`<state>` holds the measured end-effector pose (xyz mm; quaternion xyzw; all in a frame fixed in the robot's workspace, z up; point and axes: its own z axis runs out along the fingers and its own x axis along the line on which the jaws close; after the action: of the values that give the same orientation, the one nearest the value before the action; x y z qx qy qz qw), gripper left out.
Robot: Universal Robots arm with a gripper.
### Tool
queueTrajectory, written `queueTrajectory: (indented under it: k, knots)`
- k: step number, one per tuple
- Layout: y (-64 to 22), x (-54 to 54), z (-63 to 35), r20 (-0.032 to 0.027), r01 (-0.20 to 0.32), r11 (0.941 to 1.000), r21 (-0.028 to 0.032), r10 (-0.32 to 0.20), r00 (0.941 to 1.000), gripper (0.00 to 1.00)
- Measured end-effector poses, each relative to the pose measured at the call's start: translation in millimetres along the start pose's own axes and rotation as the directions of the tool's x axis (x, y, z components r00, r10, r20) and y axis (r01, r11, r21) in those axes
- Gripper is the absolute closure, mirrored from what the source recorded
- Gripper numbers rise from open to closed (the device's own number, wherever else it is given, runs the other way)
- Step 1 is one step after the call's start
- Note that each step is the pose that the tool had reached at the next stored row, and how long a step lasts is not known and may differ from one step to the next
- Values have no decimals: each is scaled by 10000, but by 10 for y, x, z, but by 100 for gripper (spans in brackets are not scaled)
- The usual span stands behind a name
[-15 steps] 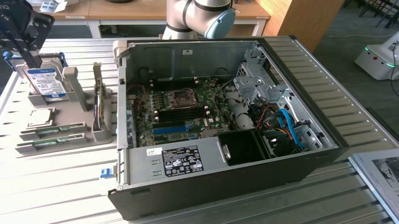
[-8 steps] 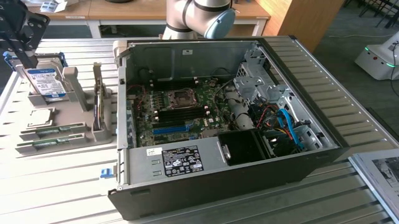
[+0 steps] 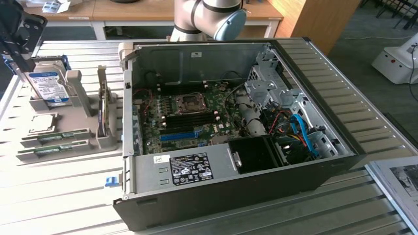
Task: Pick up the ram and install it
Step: 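Reach for the ram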
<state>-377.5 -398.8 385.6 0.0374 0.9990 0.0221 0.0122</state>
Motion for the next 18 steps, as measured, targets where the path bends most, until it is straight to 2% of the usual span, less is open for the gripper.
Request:
queueTrajectory:
  k: [18]
  knots:
    - [-4,54,0,-5,127,9999,-3,-127,9999,90]
